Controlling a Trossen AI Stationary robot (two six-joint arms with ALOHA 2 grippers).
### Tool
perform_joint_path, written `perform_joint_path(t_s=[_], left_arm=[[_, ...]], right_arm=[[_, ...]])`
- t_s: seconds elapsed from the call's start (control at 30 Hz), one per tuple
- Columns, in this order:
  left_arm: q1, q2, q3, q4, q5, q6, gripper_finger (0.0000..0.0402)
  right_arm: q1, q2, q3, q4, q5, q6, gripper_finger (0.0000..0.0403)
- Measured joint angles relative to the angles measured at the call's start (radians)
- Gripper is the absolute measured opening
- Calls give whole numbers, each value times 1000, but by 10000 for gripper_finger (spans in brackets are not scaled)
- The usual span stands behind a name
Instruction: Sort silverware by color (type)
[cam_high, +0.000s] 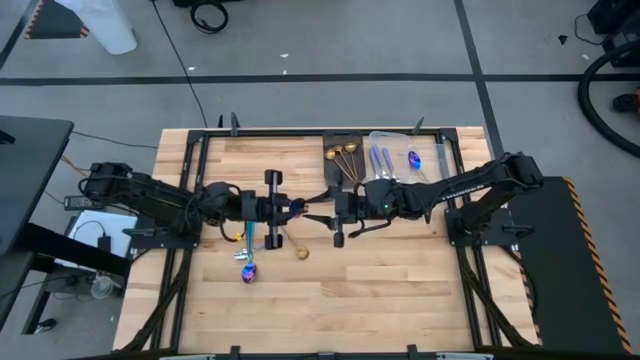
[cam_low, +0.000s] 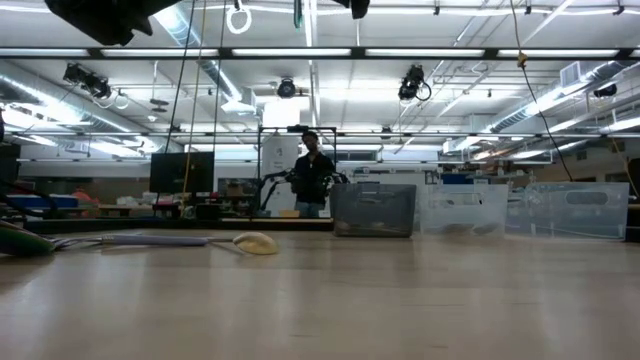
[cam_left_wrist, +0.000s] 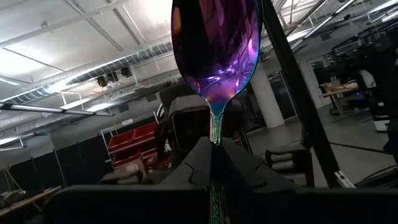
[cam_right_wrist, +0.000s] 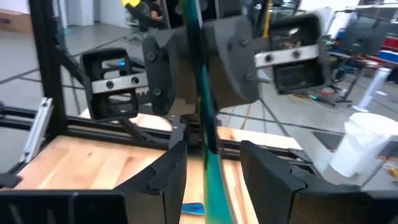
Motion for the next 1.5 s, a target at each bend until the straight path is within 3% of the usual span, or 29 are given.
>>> perform_joint_path(t_s=[0.2,0.63,1.0,1.13,1.23,1.5], left_arm=[[8,1,9,0,0,-10,25],[21,9,8,-23,6,-34,24],[39,7,9,-70,10,-42,24],[39,3,9,-115,-43,-55,25],[43,-10,8,-160,-57,-47,41],[38,-74,7,-306,-92,-65,136]], right_arm=[[-3,0,0,1,-7,-4,143],[-30,11,-1,24,-59,13,29],[-34,12,-2,-1,-66,19,18],[-37,12,-2,-27,-55,22,18],[-41,3,-1,-47,-51,23,18],[-42,-44,0,-144,-58,49,18]])
